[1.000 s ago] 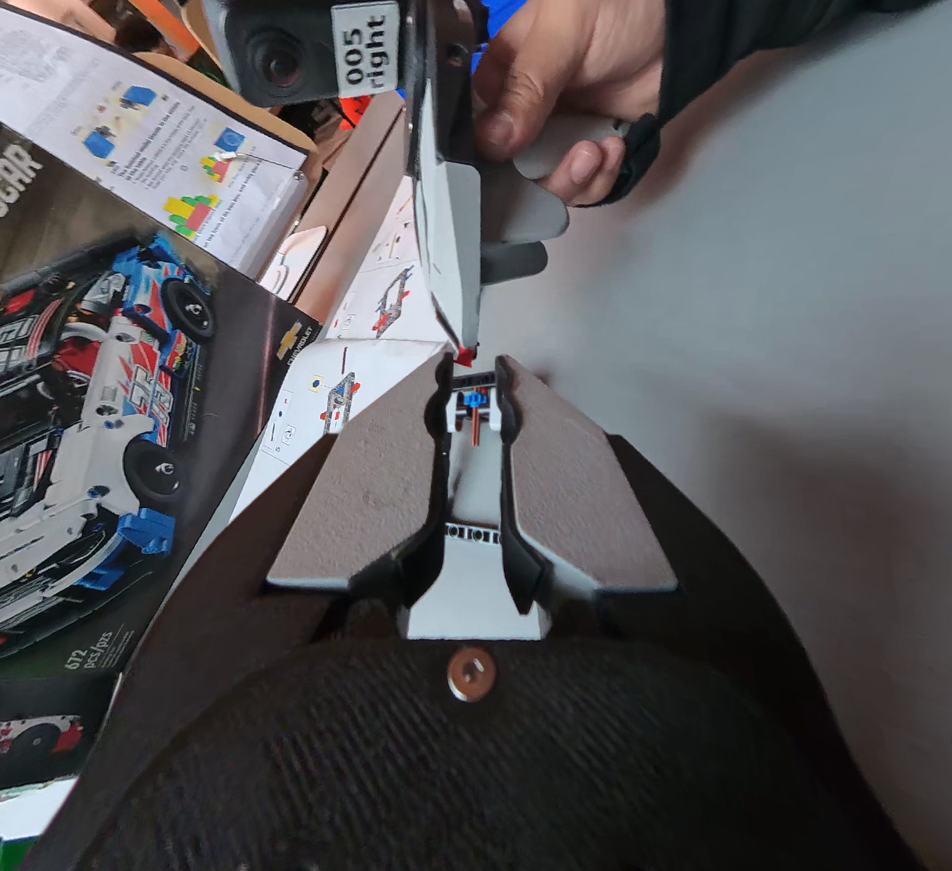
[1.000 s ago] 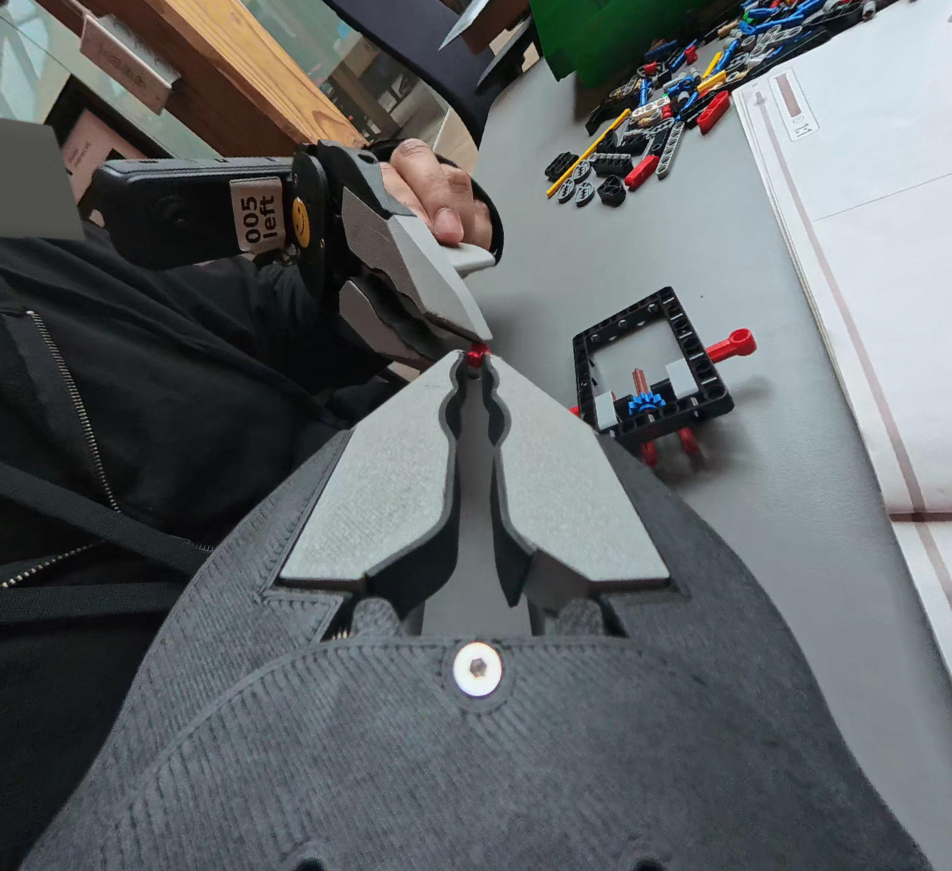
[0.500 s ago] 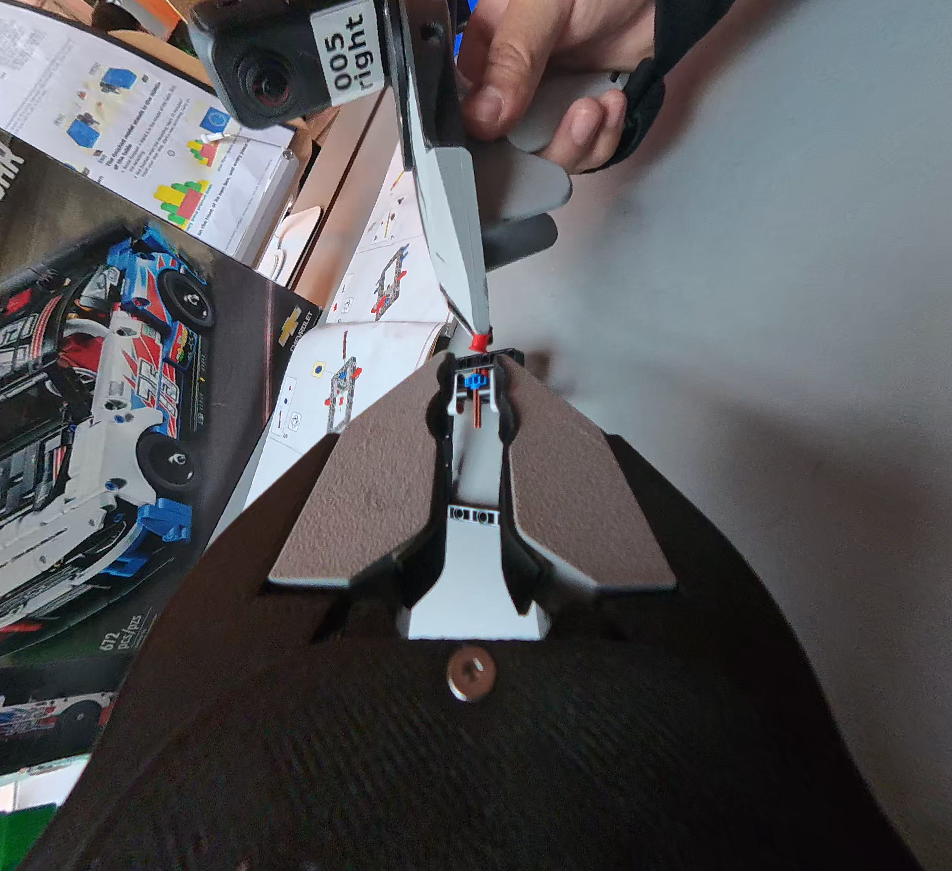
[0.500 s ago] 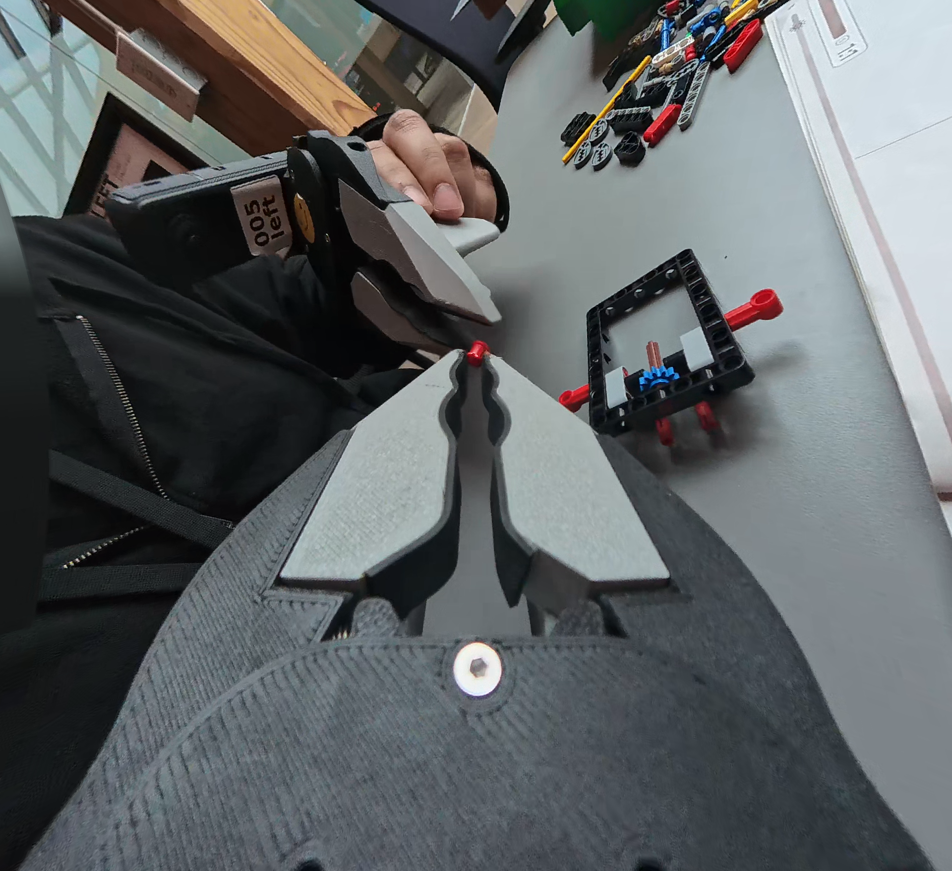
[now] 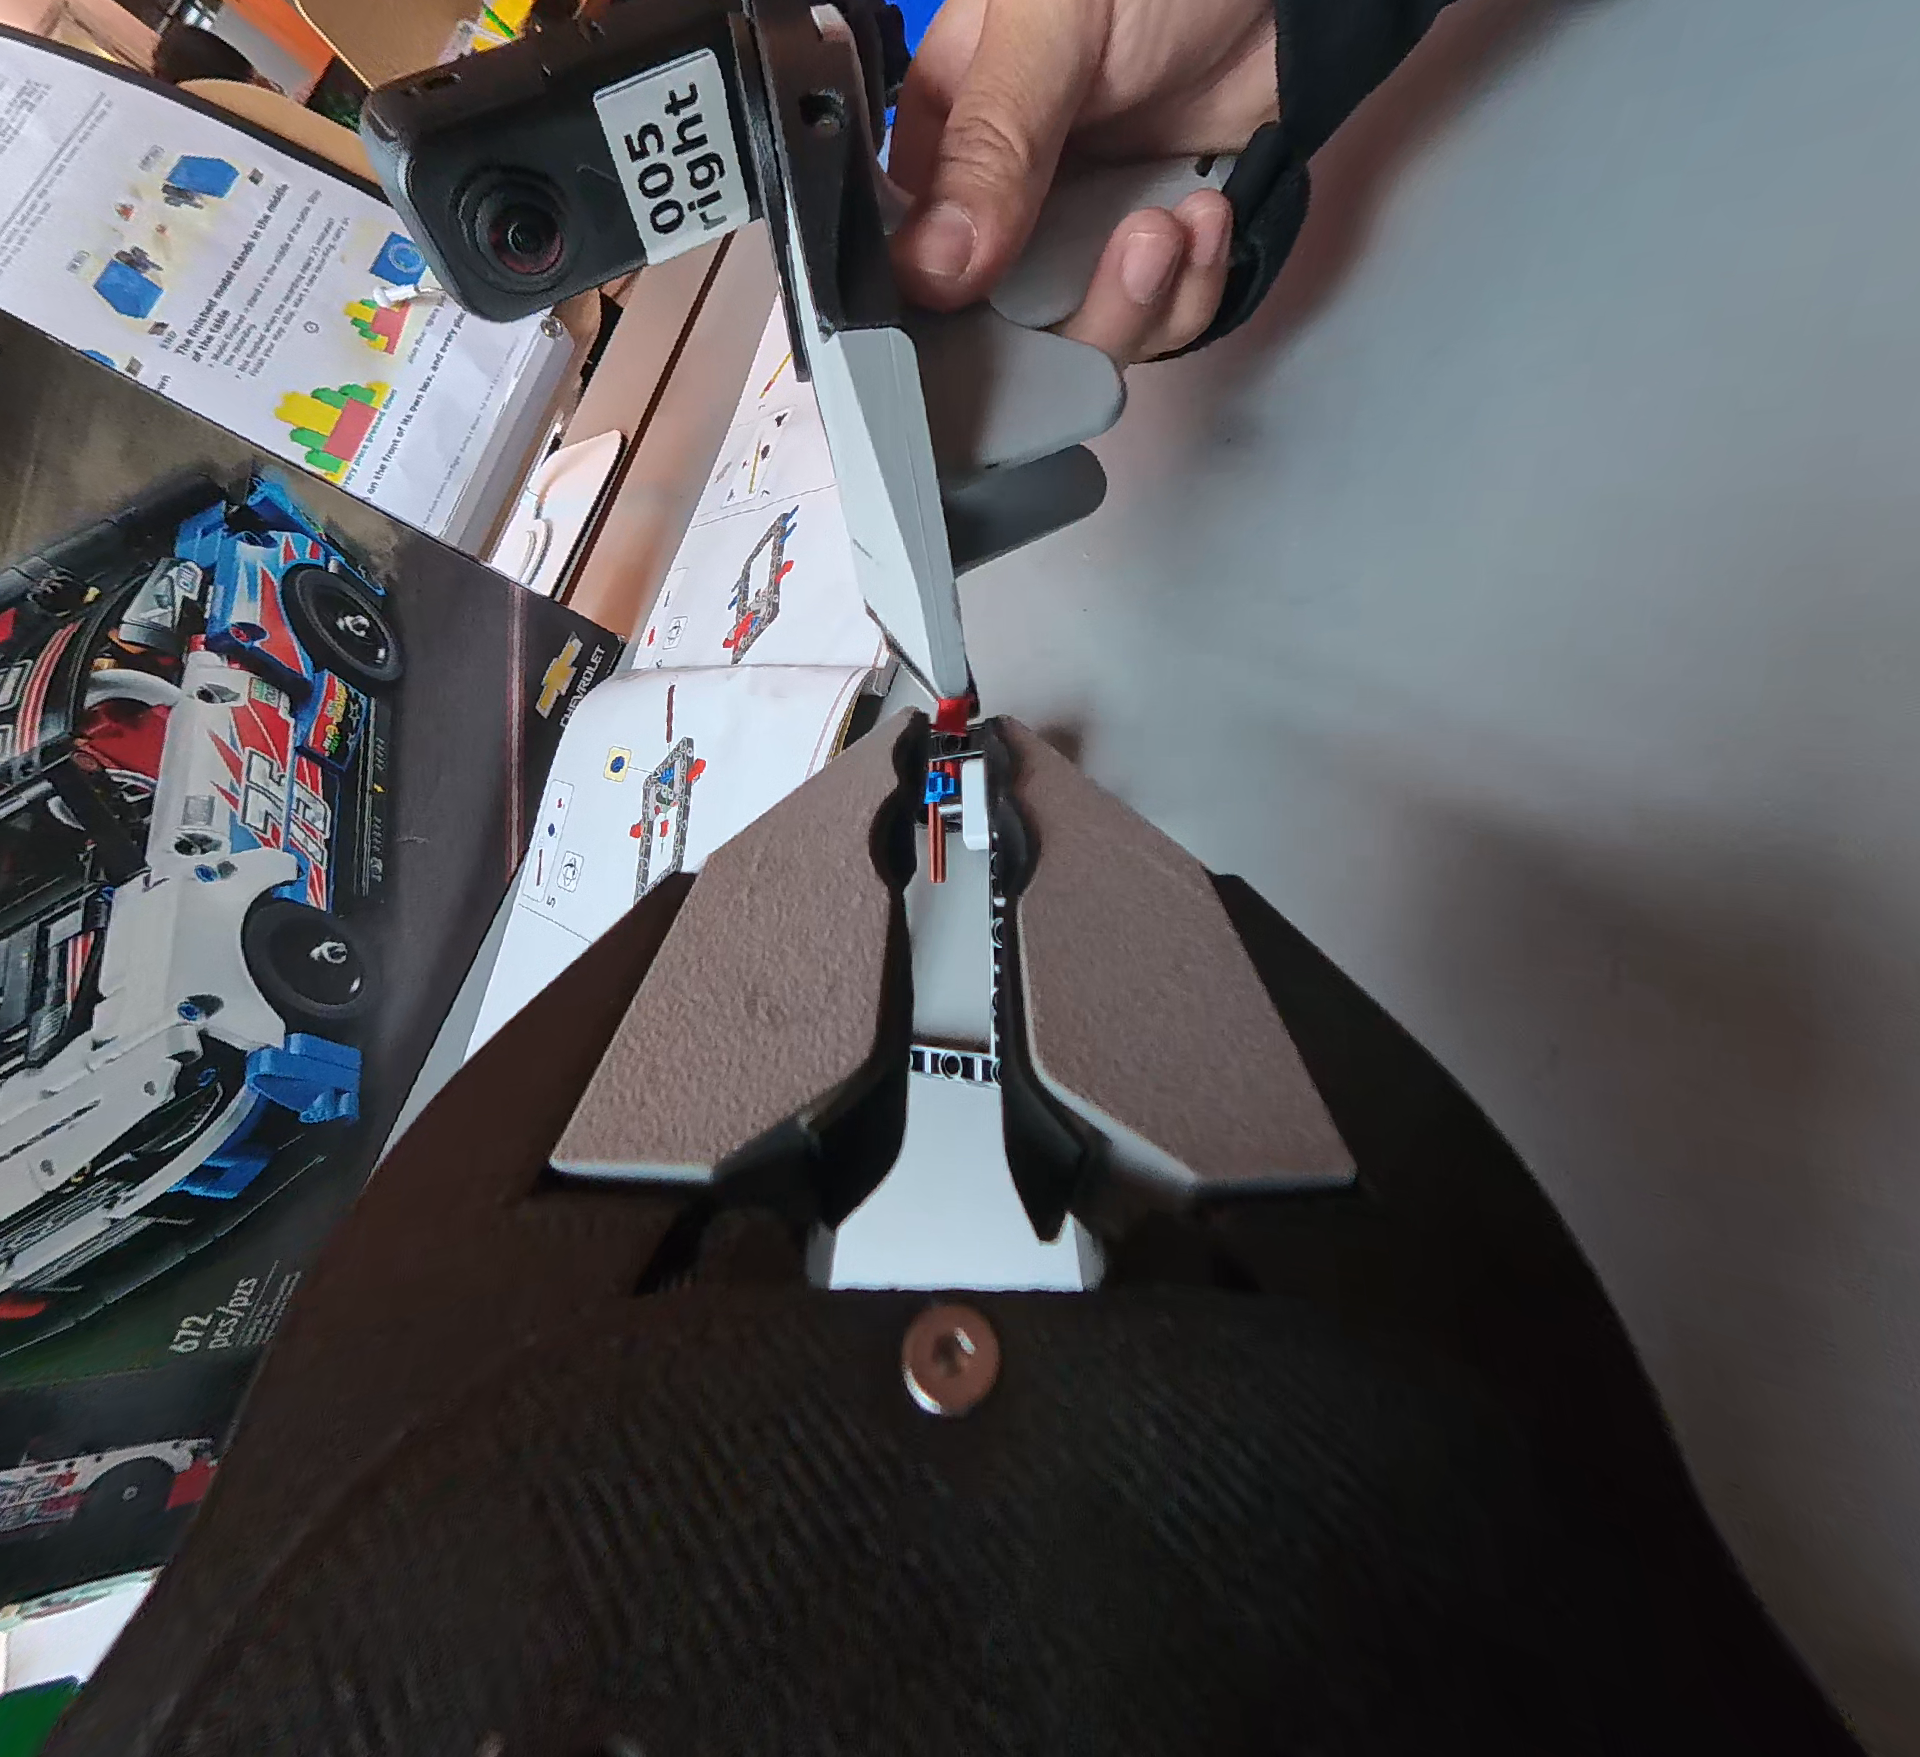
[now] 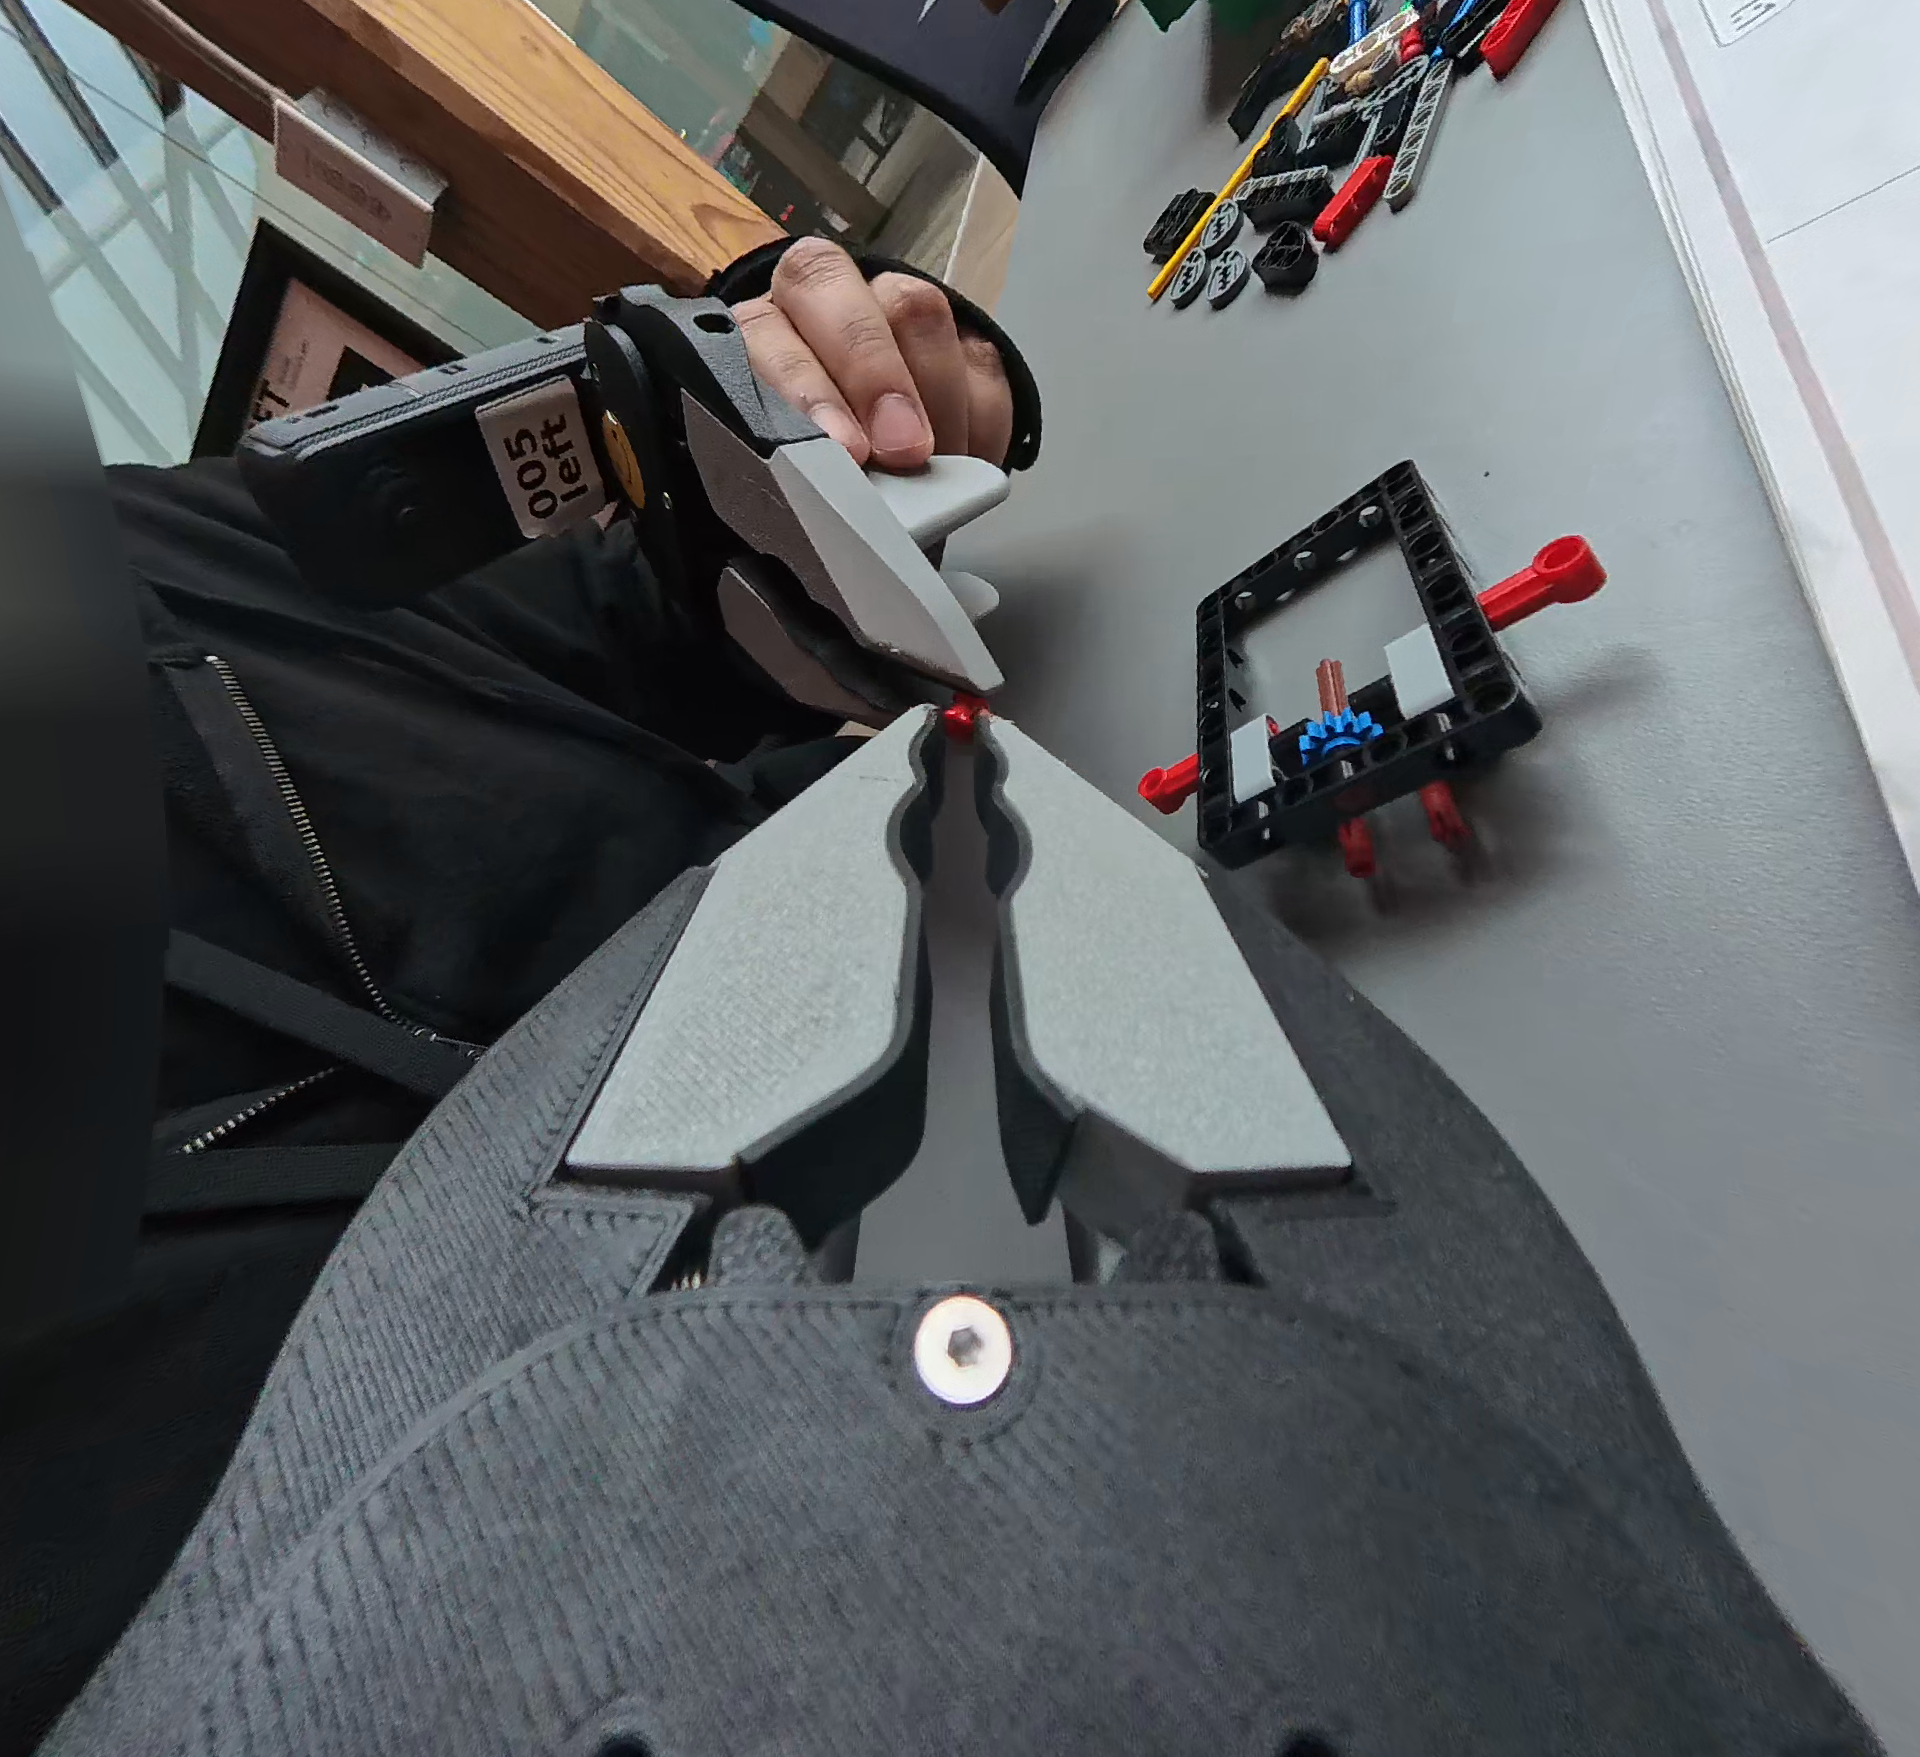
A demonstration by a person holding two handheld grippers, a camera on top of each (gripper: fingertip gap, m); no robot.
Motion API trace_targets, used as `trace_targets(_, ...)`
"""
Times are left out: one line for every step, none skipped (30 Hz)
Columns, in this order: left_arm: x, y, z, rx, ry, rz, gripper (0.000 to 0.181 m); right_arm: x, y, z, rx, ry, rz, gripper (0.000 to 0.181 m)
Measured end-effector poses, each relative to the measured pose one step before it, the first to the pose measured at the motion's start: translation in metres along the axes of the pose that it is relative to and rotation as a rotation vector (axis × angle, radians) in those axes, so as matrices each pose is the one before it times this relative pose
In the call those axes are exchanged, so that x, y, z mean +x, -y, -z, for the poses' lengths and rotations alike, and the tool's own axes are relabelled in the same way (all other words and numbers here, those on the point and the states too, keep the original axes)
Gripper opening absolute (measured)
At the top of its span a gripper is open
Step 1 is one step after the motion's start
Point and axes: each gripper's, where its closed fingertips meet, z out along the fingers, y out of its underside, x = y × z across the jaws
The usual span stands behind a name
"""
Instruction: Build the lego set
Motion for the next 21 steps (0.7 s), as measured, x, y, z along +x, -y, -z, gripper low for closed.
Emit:
trace_targets(-0.00062,-0.00028,0.00008,-0.0003,0.0039,-0.0048,0.006,-0.00002,-0.00043,-0.00013,-0.0024,-0.0013,0.0012,0.002)
trace_targets(0.00010,0.00016,0.00033,0.0031,-0.0007,-0.0058,0.006,-0.00010,-0.00008,-0.00015,-0.0005,-0.0009,0.0014,0.003)
trace_targets(-0.00084,-0.00021,0.00009,0.0021,0.0020,0.0068,0.005,-0.00001,0.00071,0.00001,0.0042,-0.0038,0.0029,0.002)
trace_targets(-0.00125,-0.00021,-0.00006,0.0040,0.0017,0.0234,0.005,0.00023,0.00128,0.00025,0.0076,-0.0065,0.0056,0.002)
trace_targets(-0.00216,0.00086,0.00044,0.0155,0.0034,0.0362,0.005,-0.00058,0.00199,0.00057,0.0119,-0.0030,0.0070,0.003)
trace_targets(-0.00228,0.00261,0.00132,0.0317,0.0022,0.0454,0.005,-0.00180,0.00288,0.00088,0.0168,0.0038,0.0102,0.002)
trace_targets(-0.00117,0.00339,0.00207,0.0386,-0.0107,0.0542,0.004,-0.00260,0.00338,0.00170,0.0180,0.0043,0.0162,0.003)
trace_targets(-0.00105,0.00290,0.00230,0.0385,-0.0146,0.0576,0.004,-0.00135,0.00381,0.00321,0.0187,-0.0074,0.0226,0.002)
trace_targets(-0.00219,0.00266,0.00269,0.0390,-0.0067,0.0527,0.004,-0.00021,0.00325,0.00420,0.0127,-0.0190,0.0279,0.006)
trace_targets(-0.00228,0.00229,0.00275,0.0357,-0.0036,0.0428,0.005,-0.00127,0.00255,0.00430,0.0072,-0.0132,0.0315,0.004)
trace_targets(-0.00211,0.00127,0.00229,0.0242,-0.0019,0.0356,0.005,-0.00166,0.00210,0.00358,0.0061,-0.0081,0.0273,0.000)
trace_targets(-0.00096,0.00038,0.00158,0.0133,-0.0076,0.0281,0.005,-0.00073,0.00191,0.00278,0.0059,-0.0116,0.0212,0.001)
trace_targets(-0.00060,0.00026,0.00106,0.0087,-0.0062,0.0185,0.005,-0.00056,0.00210,0.00183,0.0080,-0.0103,0.0207,0.003)
trace_targets(0.00041,0.00144,0.00063,0.0147,-0.0087,0.0105,0.005,-0.00172,0.00206,0.00082,0.0088,-0.0030,0.0195,0.005)
trace_targets(0.00137,0.00195,0.00032,0.0164,-0.0153,0.0132,0.005,-0.00190,0.00132,-0.00004,0.0047,-0.0014,0.0168,0.005)
trace_targets(0.00062,0.00214,0.00020,0.0174,-0.0123,0.0202,0.005,-0.00088,0.00008,-0.00061,-0.0038,-0.0068,0.0148,0.004)
trace_targets(0.00137,0.00379,0.00039,0.0320,-0.0211,0.0254,0.005,-0.00089,-0.00085,-0.00091,-0.0082,-0.0069,0.0170,0.005)
trace_targets(0.00147,0.00421,0.00081,0.0365,-0.0233,0.0280,0.005,-0.00150,-0.00067,-0.00111,-0.0067,-0.0029,0.0190,0.005)
trace_targets(-0.00025,0.00271,0.00099,0.0268,-0.0120,0.0229,0.005,-0.00112,-0.00064,-0.00089,-0.0057,-0.0042,0.0164,0.006)
trace_targets(-0.00034,0.00106,0.00094,0.0148,-0.0093,0.0165,0.005,0.00011,-0.00075,-0.00066,-0.0061,-0.0090,0.0124,0.005)
trace_targets(-0.00088,0.00010,0.00097,0.0074,-0.0036,0.0125,0.005,0.00076,-0.00076,-0.00043,-0.0055,-0.0095,0.0080,0.006)
